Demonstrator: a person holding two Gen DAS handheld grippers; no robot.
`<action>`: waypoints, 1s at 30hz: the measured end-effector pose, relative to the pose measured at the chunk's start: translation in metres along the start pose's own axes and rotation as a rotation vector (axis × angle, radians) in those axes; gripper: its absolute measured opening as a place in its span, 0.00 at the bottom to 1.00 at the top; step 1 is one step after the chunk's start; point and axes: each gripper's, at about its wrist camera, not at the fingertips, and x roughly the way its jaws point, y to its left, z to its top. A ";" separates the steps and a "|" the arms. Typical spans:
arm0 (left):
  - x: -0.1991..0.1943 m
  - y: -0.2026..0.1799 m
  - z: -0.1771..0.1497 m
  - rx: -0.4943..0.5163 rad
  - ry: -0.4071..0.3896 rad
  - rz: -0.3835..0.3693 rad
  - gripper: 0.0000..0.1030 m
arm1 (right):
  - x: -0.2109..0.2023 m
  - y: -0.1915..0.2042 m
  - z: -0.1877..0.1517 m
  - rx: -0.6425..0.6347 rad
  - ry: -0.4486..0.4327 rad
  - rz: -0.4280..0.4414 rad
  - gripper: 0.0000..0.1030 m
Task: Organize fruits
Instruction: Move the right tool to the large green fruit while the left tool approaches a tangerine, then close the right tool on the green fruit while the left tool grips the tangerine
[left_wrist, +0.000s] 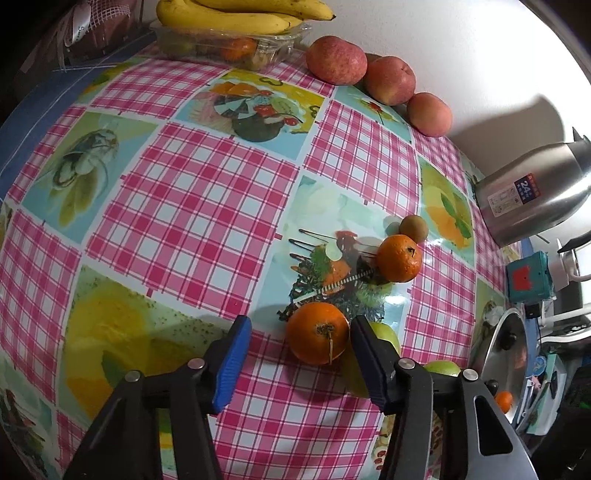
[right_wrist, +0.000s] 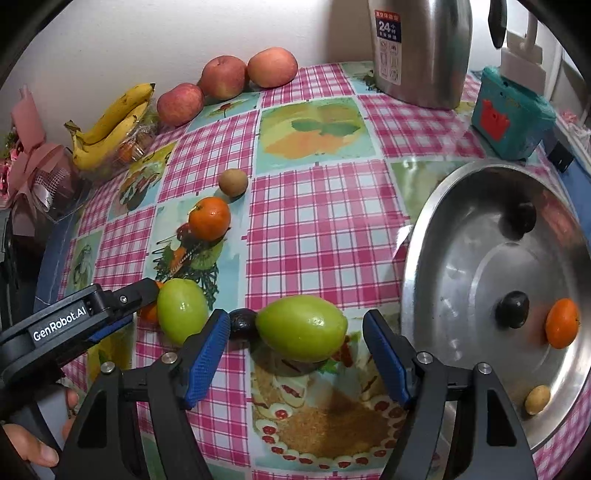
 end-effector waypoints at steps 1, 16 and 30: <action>0.000 0.000 0.000 -0.006 0.001 -0.004 0.57 | 0.001 0.000 0.000 0.002 0.003 0.002 0.73; 0.001 0.004 -0.001 -0.045 0.003 -0.020 0.56 | 0.005 -0.006 -0.002 0.037 0.018 0.038 0.60; 0.001 0.000 -0.002 -0.032 0.011 -0.060 0.37 | 0.005 -0.010 -0.003 0.065 0.024 0.067 0.60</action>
